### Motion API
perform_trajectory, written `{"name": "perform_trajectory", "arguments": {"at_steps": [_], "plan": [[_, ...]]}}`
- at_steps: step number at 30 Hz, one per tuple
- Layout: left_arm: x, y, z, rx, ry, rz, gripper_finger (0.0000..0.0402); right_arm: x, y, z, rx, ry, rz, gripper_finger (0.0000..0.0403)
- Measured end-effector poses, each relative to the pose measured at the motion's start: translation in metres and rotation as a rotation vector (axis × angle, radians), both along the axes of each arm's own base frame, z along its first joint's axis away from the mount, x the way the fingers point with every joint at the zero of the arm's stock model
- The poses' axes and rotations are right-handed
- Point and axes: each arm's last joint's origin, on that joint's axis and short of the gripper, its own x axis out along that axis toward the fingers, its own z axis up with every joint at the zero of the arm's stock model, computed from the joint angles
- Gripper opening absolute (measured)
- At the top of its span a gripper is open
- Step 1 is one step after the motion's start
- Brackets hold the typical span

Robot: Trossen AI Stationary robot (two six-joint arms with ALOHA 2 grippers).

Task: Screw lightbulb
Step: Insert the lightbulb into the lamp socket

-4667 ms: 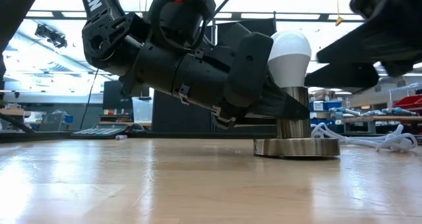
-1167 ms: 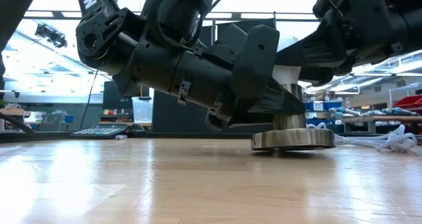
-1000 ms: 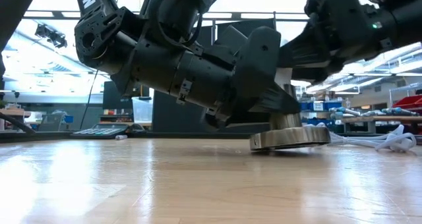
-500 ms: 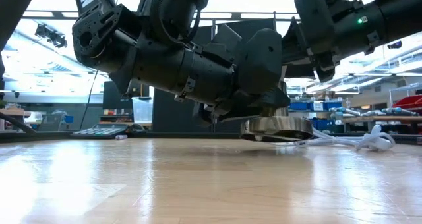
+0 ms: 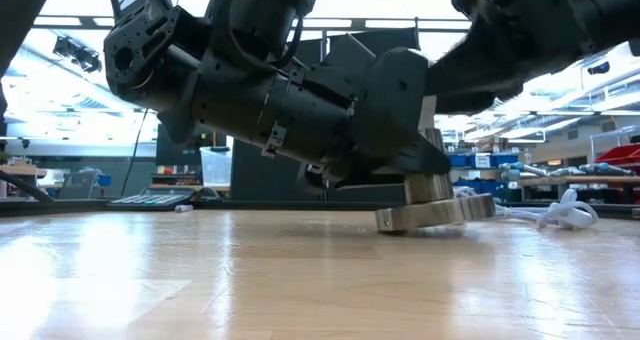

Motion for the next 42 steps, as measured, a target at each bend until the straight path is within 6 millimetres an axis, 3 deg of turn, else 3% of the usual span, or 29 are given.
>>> {"name": "perform_trajectory", "arguments": {"at_steps": [7, 12, 16, 21, 25, 31, 42], "plan": [[-0.001, 0.001, -0.003, 0.048, 0.047, -0.021, 0.0188, -0.017, -0.006, 0.012, 0.007, 0.121, 0.082, 0.0396], [0.000, -0.002, -0.004, 0.070, 0.067, -0.132, 0.0188, -0.031, -0.011, 0.021, -0.053, 0.244, 0.177, 0.0399], [0.001, -0.003, -0.003, 0.075, 0.073, -0.214, 0.0188, -0.030, -0.012, 0.037, -0.108, 0.353, 0.220, 0.0399], [0.004, 0.005, -0.003, 0.065, 0.073, -0.311, 0.0188, -0.011, -0.015, 0.067, -0.153, 0.545, 0.295, 0.0399], [0.007, 0.013, -0.002, 0.015, 0.066, -0.351, 0.0188, 0.008, -0.013, 0.077, -0.202, 0.682, 0.364, 0.0399], [0.007, 0.014, -0.002, 0.001, 0.067, -0.390, 0.0188, 0.035, -0.005, 0.078, -0.318, 0.807, 0.486, 0.0399], [0.007, 0.012, -0.002, -0.040, 0.064, -0.456, 0.0188, 0.070, 0.004, 0.076, -0.328, 0.876, 0.678, 0.0399]]}}
